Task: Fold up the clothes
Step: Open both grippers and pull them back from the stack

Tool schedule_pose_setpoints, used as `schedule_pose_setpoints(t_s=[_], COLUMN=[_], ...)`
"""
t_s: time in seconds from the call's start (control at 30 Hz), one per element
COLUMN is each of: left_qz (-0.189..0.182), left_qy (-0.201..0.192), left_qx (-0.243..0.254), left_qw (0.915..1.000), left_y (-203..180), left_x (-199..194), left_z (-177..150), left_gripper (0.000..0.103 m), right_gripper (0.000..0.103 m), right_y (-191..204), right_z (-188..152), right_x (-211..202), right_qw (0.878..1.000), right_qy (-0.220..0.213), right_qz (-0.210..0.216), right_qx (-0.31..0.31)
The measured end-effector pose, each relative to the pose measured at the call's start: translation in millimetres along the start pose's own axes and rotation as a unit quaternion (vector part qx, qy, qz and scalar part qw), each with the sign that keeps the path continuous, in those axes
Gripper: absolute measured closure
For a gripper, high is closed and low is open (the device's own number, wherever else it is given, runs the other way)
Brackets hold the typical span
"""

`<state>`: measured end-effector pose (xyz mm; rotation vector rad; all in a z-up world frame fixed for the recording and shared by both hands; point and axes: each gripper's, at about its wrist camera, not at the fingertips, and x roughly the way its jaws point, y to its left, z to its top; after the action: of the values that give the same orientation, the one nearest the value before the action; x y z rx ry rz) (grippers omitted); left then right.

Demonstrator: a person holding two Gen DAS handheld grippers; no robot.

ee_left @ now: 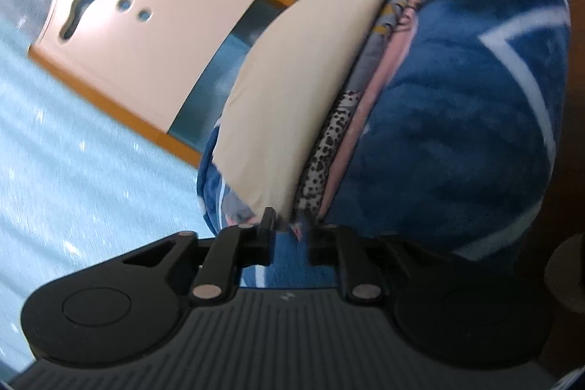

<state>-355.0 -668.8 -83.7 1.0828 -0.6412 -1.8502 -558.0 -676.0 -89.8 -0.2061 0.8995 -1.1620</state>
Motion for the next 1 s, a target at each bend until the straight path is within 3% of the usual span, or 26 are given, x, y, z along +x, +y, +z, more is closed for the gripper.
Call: schedule_pose_setpoints(t_s=[0.03,0.13,0.23,0.33,0.47,0.63,0.7,0.8,1.0], left_qz=[-0.004,-0.017,-0.029,-0.039,-0.051,-0.071,-0.074,-0.079,-0.078], left_qy=[0.003,0.011,0.02,0.032,0.048,0.064,0.07,0.075,0.076], left_qx=[-0.022,-0.091,-0.163,-0.235,-0.309,-0.357,-0.367,-0.38,-0.385], left_qw=[0.9998,0.9956,0.986,0.9706,0.9485,0.9291,0.9245,0.9185,0.9166], left_y=[3.6,13.0,20.2,24.6,27.0,26.5,26.4,26.9,24.8], left_x=[-2.4,-11.5,-17.8,-21.3,-23.0,-21.4,-20.3,-18.3,-16.1], left_z=[-1.1,-3.8,-5.2,-4.8,-2.6,1.4,3.0,4.9,7.1], left_gripper=[0.077,0.077,0.077,0.072,0.063,0.049,0.042,0.036,0.016], right_gripper=[0.071,0.069,0.066,0.063,0.057,0.05,0.049,0.038,0.024], right_y=[-0.4,-4.6,-6.8,-8.2,-9.7,-7.3,-8.0,-11.6,-16.1], right_z=[0.3,-0.6,-3.4,-9.6,-21.9,-36.1,-40.2,-44.7,-49.9], right_x=[-2.8,-12.1,-20.4,-30.2,-45.5,-52.4,-54.9,-57.0,-57.8], right_qw=[1.0,0.999,0.998,0.994,0.978,0.957,0.948,0.935,0.916], right_qy=[-0.001,-0.001,0.004,0.012,0.022,0.041,0.046,0.049,0.048], right_qz=[-0.001,-0.001,-0.005,-0.004,0.009,0.03,0.033,0.035,0.039], right_qx=[0.004,0.033,0.061,0.113,0.206,0.287,0.312,0.35,0.397])
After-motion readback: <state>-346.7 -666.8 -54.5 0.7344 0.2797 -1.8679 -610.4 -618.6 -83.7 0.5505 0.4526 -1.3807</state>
